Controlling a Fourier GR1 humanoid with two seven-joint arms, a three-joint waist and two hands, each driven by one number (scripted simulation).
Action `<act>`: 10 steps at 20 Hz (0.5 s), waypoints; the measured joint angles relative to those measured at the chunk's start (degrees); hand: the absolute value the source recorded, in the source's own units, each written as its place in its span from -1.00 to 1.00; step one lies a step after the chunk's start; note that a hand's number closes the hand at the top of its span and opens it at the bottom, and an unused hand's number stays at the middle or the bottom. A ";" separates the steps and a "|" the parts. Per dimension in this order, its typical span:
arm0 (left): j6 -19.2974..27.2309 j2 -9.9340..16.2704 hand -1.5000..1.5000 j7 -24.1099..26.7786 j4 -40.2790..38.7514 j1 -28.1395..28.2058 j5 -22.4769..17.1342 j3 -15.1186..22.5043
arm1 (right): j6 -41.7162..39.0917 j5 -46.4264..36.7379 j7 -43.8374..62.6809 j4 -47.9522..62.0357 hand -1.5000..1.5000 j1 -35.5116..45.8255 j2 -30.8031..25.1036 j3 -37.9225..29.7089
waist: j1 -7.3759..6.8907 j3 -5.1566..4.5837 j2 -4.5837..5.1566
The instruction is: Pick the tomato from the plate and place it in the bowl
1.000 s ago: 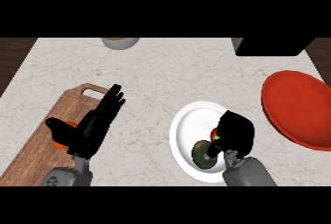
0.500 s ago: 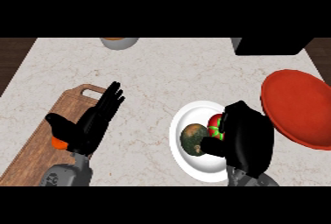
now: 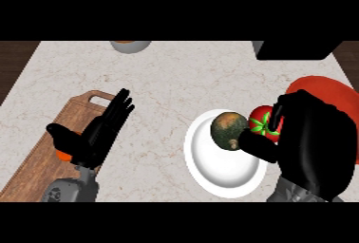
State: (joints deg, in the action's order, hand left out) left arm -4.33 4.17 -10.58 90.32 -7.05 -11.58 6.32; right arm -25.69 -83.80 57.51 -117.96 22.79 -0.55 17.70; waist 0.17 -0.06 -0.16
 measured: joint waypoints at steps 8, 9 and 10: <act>-0.01 -0.72 0.00 0.78 0.05 0.79 1.09 0.41 | -1.94 2.69 -5.30 1.43 1.00 3.26 -4.21 -14.70 | -0.16 0.04 0.13; -0.03 -0.67 0.00 0.42 0.11 0.48 1.06 0.29 | -1.10 3.63 -6.20 2.62 1.00 3.89 -4.86 -16.87 | -0.19 0.05 0.15; -0.14 -0.62 0.00 0.28 0.53 0.79 1.03 0.32 | 0.41 4.78 -7.55 3.45 1.00 3.31 -5.67 -19.03 | -0.22 0.05 0.16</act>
State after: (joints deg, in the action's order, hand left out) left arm -4.46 3.55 -10.29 90.85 -6.26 -10.55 6.64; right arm -25.28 -79.02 49.96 -114.51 26.09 -6.22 -1.33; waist -0.05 -0.01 0.00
